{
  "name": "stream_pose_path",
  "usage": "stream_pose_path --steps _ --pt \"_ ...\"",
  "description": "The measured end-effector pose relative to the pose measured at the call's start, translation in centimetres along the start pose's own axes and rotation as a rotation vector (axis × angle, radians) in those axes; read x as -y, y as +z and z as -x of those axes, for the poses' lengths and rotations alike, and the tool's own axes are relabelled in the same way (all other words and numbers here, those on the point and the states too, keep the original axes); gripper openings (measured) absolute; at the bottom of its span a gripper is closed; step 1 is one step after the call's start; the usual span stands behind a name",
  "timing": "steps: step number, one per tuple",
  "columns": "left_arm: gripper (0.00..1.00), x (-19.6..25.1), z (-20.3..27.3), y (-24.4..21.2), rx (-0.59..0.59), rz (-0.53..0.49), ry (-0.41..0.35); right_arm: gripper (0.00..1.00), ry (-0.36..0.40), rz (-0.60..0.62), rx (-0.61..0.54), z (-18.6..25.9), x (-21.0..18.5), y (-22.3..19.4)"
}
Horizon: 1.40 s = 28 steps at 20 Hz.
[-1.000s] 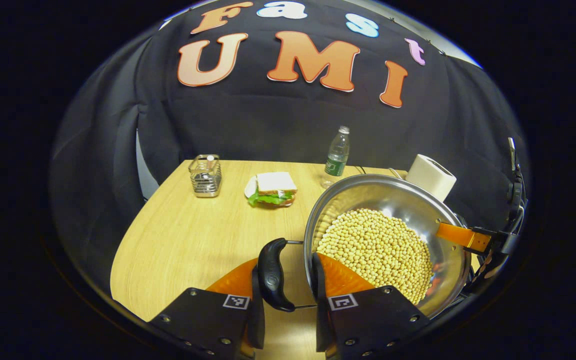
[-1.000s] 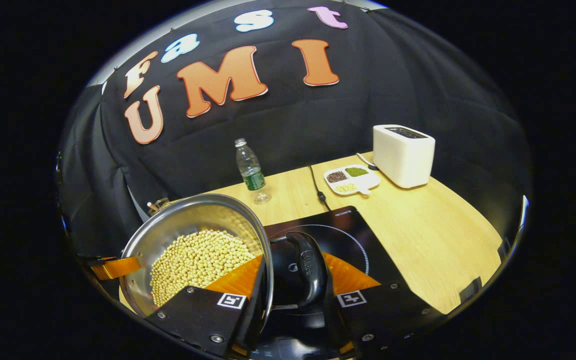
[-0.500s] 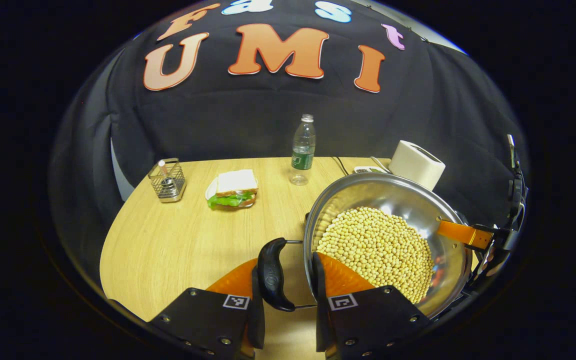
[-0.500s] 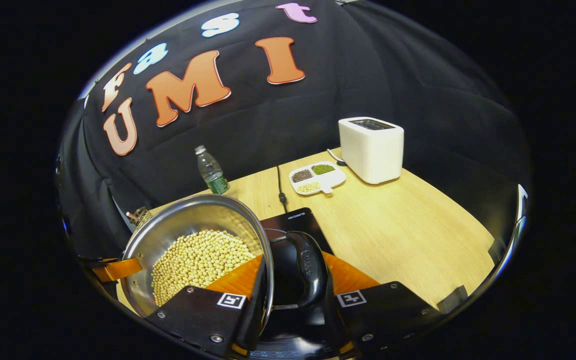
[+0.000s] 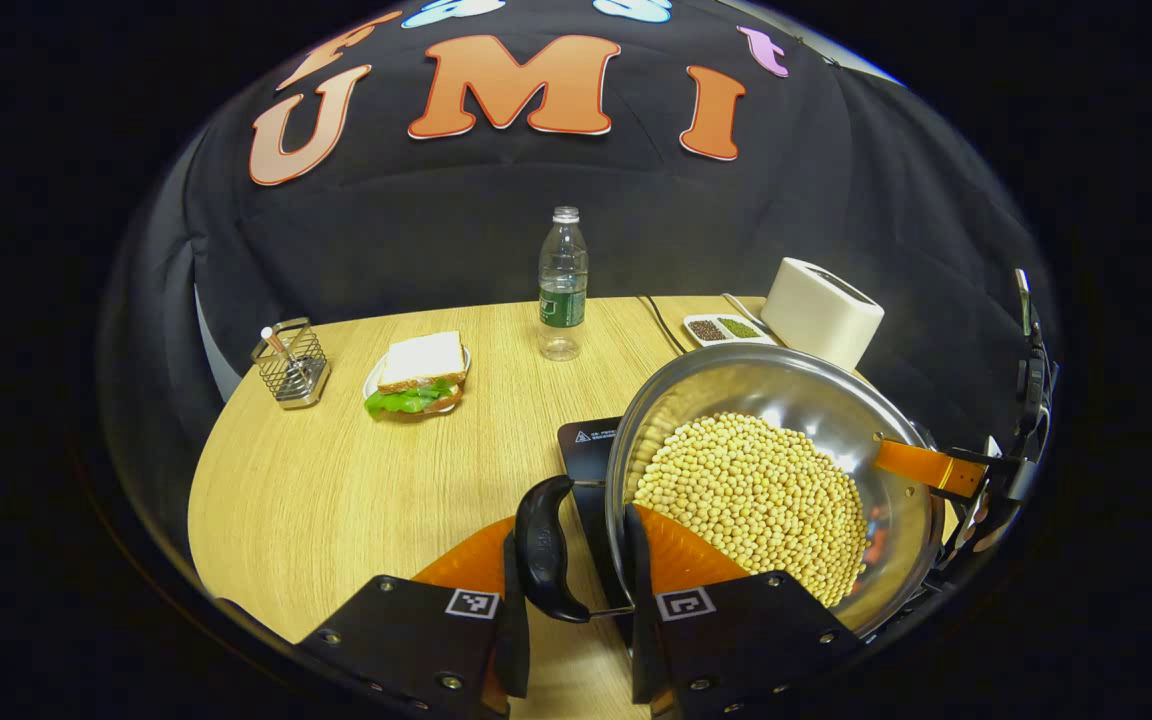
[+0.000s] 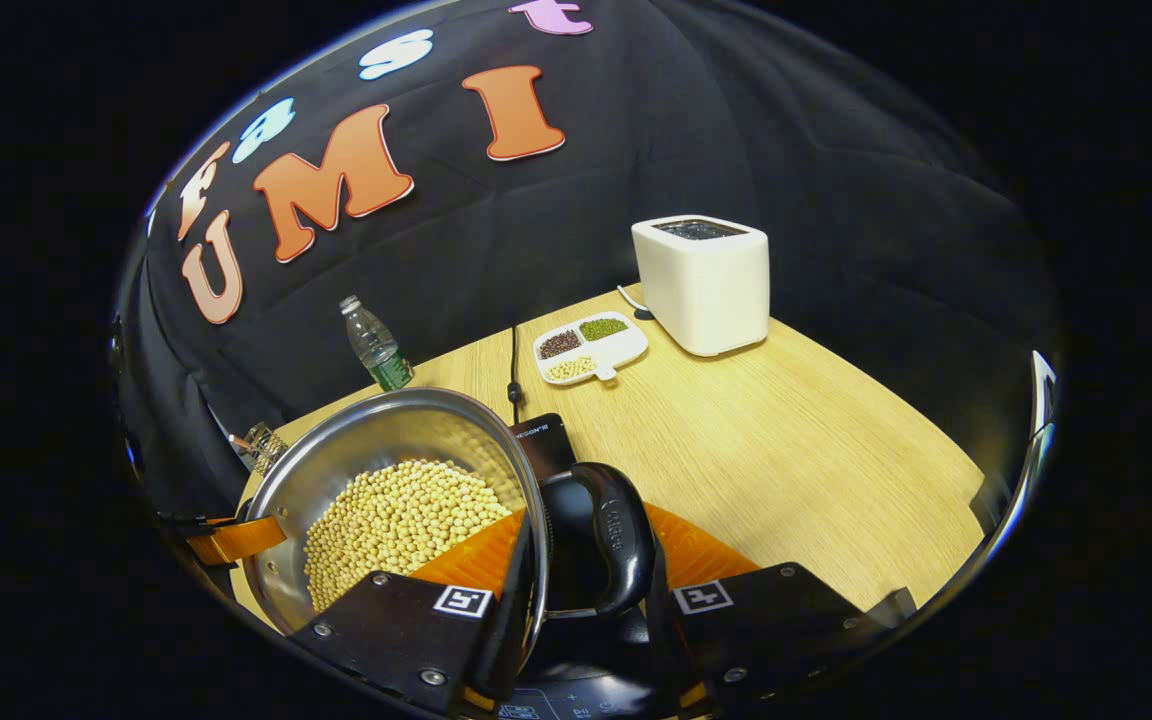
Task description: First push the handle of the pot to place it horizontally, then grasp the pot with both hands and set it on the induction cooktop.
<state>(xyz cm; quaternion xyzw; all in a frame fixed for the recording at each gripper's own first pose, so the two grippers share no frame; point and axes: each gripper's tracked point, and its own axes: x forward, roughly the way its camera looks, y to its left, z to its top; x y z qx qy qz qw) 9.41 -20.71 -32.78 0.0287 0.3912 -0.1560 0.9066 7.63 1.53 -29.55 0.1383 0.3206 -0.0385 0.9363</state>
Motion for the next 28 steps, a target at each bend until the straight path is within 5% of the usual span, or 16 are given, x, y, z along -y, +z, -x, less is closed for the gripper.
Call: stream_pose_path --steps 12,15,17,20,28 --pt "0.41 0.0 -2.2 -0.5 -0.035 0.053 -0.008 0.54 0.007 0.001 -0.042 -1.2 0.3 -0.9" --pt "0.5 0.2 -2.1 -0.5 -0.026 0.018 -0.008 0.61 -0.014 0.025 -0.015 -0.8 0.7 -0.4" --pt "0.58 -0.5 -1.7 0.1 0.01 -0.054 0.065 0.71 -0.048 0.065 0.005 -0.8 1.4 -0.2" --pt "0.89 -0.5 0.3 1.2 0.085 -0.104 0.129 0.95 -0.057 0.075 0.031 0.4 2.0 0.6" --pt "0.88 -2.7 11.9 8.6 0.384 -0.035 0.187 0.95 0.0 0.156 0.216 7.6 1.2 7.1"
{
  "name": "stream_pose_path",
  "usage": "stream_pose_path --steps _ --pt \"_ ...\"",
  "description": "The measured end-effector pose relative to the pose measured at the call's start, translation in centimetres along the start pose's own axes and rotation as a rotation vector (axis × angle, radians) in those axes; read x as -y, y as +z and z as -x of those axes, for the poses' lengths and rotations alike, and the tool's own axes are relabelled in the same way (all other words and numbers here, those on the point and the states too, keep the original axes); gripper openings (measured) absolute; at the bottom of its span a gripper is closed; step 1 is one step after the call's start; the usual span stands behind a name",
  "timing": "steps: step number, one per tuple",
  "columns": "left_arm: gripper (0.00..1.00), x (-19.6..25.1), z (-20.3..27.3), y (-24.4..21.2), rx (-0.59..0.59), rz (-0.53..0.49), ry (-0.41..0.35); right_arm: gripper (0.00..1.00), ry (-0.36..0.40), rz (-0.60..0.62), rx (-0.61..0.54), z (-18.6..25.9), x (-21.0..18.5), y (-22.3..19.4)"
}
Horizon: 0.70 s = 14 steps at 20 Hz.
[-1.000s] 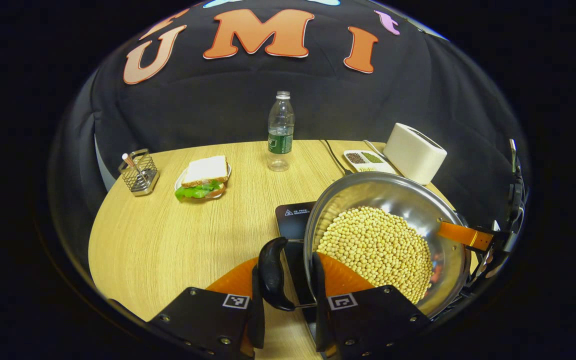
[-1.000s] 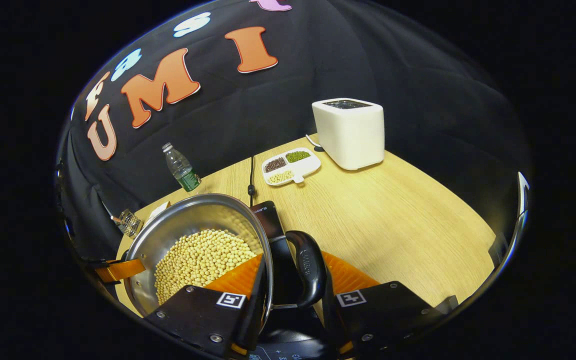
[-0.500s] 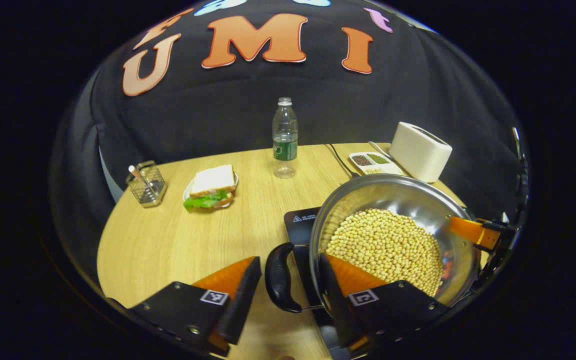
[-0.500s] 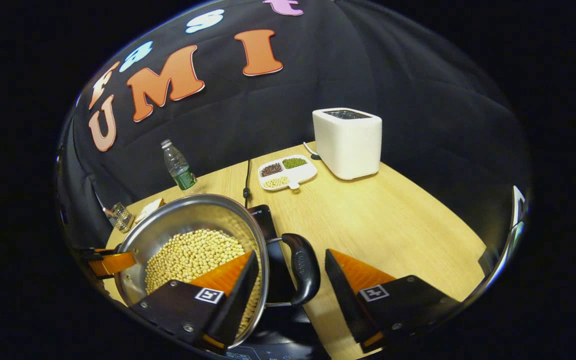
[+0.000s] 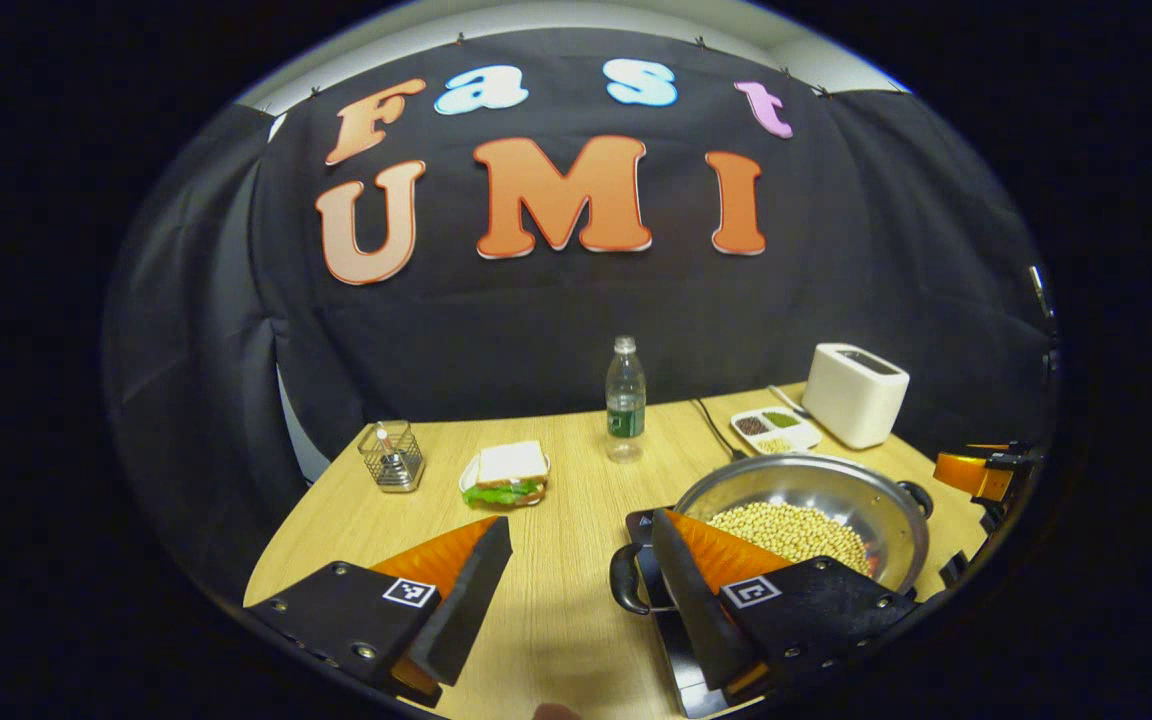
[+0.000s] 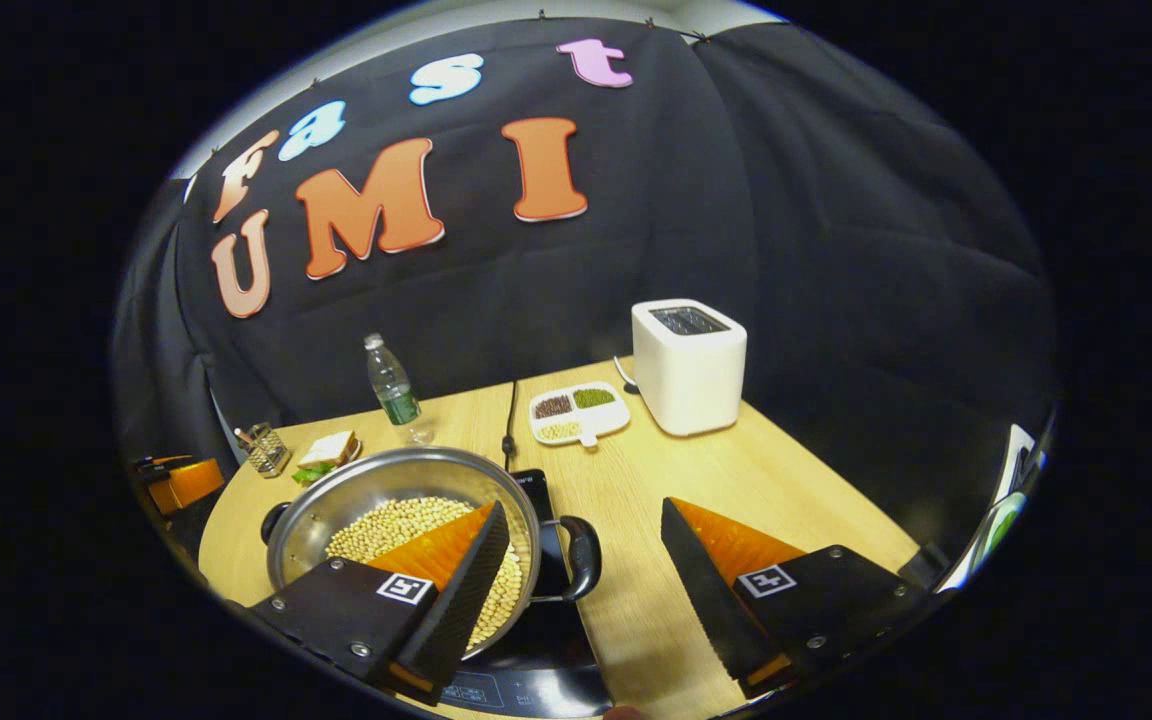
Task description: First push the handle of the pot to place it horizontally, then grasp the pot with both hands and set it on the induction cooktop.
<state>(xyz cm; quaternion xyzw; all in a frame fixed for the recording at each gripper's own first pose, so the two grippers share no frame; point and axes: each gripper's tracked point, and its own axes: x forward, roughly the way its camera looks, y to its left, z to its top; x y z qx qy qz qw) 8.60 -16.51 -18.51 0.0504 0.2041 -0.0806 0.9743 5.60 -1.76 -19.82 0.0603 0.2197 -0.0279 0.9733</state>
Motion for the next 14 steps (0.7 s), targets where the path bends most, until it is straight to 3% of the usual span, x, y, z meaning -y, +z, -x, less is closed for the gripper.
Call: stream_pose_path --steps 8,10,11,14 --pt "0.87 -6.9 11.1 10.6 0.233 0.025 0.073 0.95 0.067 0.071 0.231 8.2 -2.9 10.2" --pt "0.89 -8.6 13.5 13.1 0.277 0.012 0.1 1.0 0.087 0.083 0.278 10.2 -3.8 12.5" --pt "0.87 -9.6 14.6 14.2 0.292 0.01 0.122 0.95 0.102 0.088 0.298 11.3 -4.4 13.3" --pt "0.87 -11.8 17.6 17.7 0.366 -0.006 0.169 0.95 0.116 0.107 0.374 14.2 -4.9 16.5"
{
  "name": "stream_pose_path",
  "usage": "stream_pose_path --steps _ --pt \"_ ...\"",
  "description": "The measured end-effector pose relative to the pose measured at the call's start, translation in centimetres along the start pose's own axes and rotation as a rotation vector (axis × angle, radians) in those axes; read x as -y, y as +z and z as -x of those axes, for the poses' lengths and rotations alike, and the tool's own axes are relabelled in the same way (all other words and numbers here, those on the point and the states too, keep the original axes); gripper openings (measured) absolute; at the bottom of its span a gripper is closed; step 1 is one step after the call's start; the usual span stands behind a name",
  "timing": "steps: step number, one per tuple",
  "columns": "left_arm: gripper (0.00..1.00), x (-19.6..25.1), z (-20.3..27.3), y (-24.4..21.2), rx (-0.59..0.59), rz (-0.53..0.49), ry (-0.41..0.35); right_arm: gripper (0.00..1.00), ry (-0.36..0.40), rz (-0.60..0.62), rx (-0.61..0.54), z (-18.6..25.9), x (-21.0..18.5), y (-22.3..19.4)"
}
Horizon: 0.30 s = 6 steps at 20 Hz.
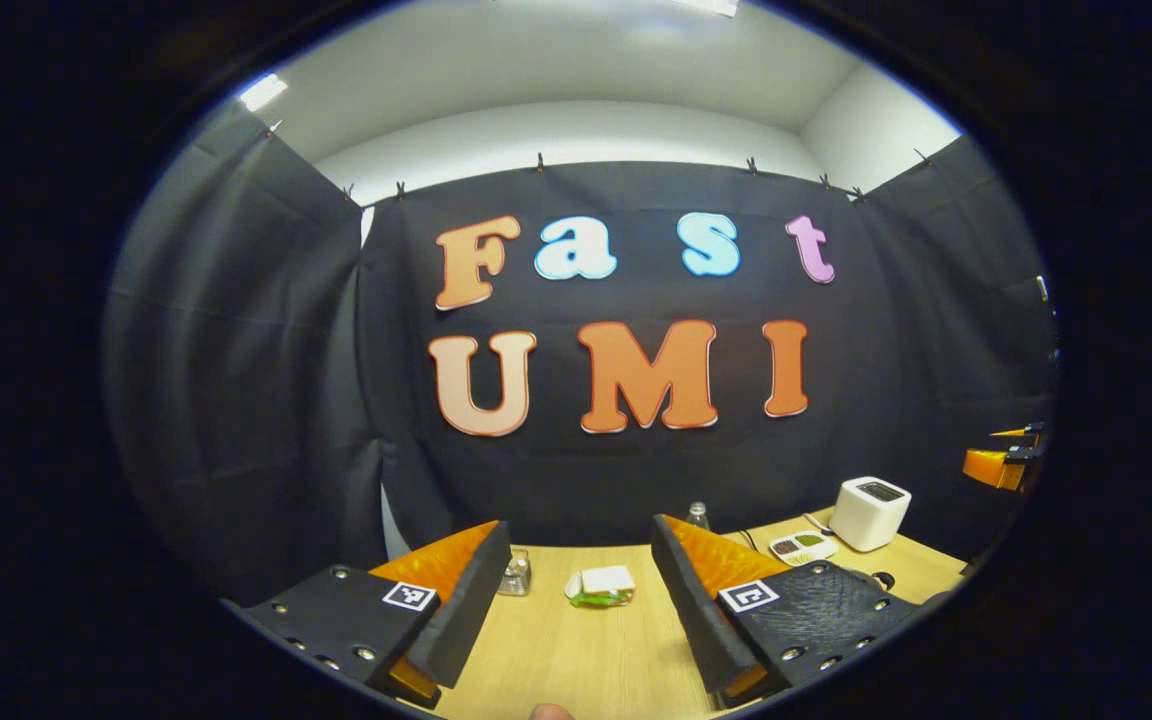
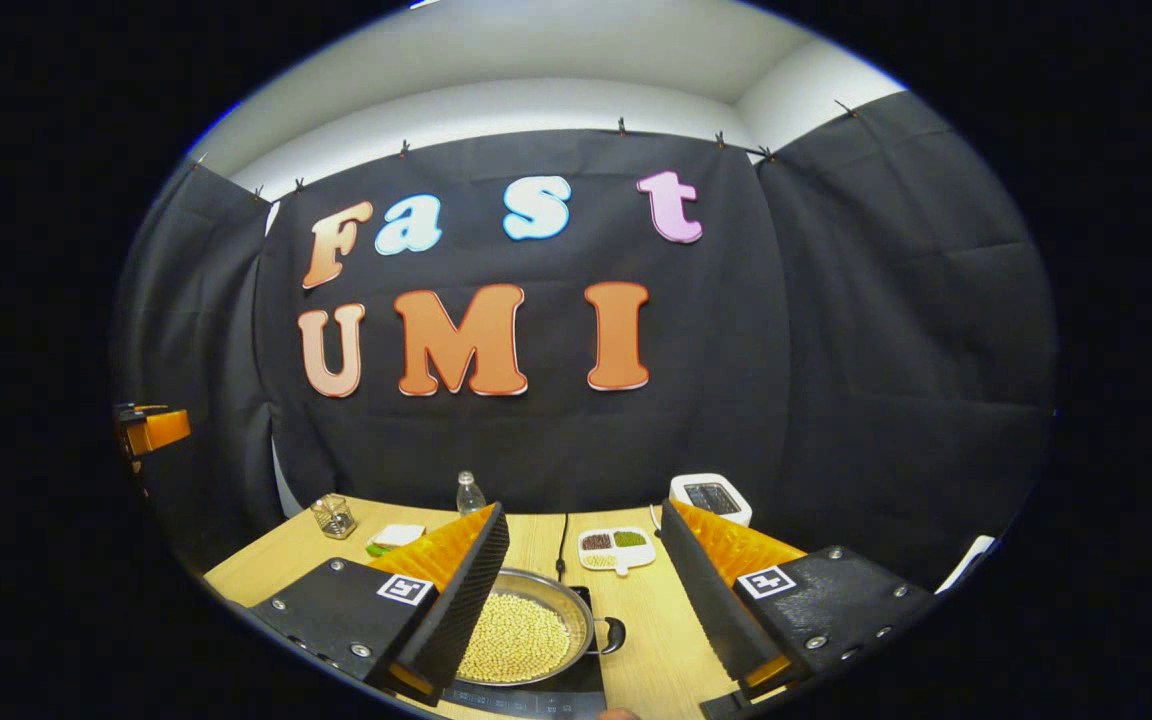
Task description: First push the handle of the pot to place it horizontally, then grasp the pot with both hands and set it on the induction cooktop.
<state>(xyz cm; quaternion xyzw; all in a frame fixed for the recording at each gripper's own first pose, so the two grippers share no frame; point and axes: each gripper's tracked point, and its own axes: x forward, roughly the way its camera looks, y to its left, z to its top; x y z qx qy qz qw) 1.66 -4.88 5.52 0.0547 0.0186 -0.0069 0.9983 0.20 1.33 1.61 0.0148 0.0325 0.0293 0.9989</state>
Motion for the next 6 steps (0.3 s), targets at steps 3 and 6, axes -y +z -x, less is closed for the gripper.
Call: stream_pose_path --steps 3,6 --pt "0.89 -1.8 1.6 2.4 0.033 -0.018 0.026 0.95 0.02 -0.013 0.048 1.2 -0.6 3.1" --pt "0.89 -3.1 2.5 3.6 0.051 -0.013 0.052 1.0 0.017 0.001 0.092 2.4 -0.1 5.7"
